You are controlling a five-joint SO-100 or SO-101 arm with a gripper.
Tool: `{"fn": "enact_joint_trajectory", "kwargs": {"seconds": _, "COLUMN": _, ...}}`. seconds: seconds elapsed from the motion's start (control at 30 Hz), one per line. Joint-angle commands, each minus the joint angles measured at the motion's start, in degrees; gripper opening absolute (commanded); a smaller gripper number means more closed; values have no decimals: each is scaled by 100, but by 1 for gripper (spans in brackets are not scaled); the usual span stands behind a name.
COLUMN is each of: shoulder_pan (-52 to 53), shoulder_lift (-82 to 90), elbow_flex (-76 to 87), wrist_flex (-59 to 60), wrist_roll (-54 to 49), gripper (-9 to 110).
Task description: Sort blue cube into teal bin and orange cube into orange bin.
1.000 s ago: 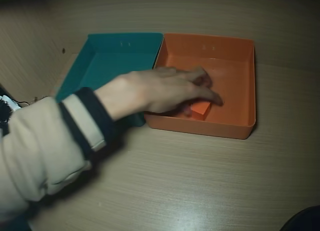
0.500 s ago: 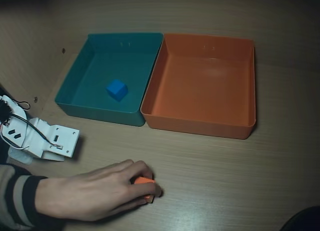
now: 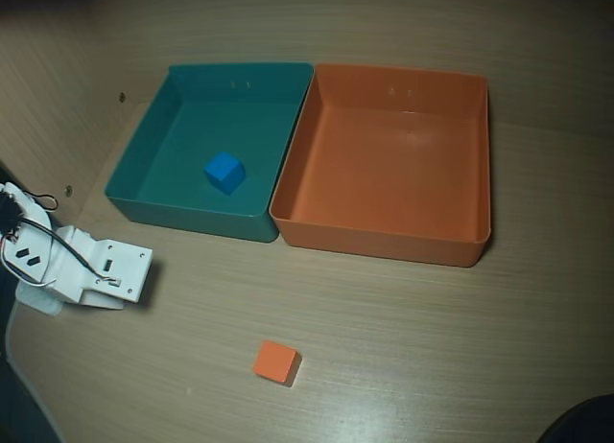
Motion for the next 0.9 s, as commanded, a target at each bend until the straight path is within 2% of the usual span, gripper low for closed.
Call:
{"fn": "enact_joint_trajectory", "kwargs": {"seconds": 0.0, "shoulder_pan": -18, "shoulder_lift": 26, "elbow_flex": 343, "wrist_flex": 123, "wrist_roll": 9, "gripper": -4}}
{"fn": "enact_joint_trajectory", "kwargs": {"seconds": 0.23, "shoulder_pan": -18, "shoulder_lift": -26, "elbow_flex": 158, "wrist_flex": 44, "wrist_roll": -70, "gripper": -4}}
{"fn": "enact_joint_trajectory", "kwargs": {"seconds": 0.4, "shoulder_pan": 53, "shoulder_lift": -677, "elbow_flex": -1116, "wrist_flex": 44, "wrist_roll": -70, "gripper": -4}}
{"fn": "enact_joint_trajectory", "kwargs": {"seconds": 0.87, "shoulder_pan": 53, "shoulder_lift": -6513, "elbow_flex": -6741, "wrist_flex": 53, "wrist_roll": -44, "gripper": -1}}
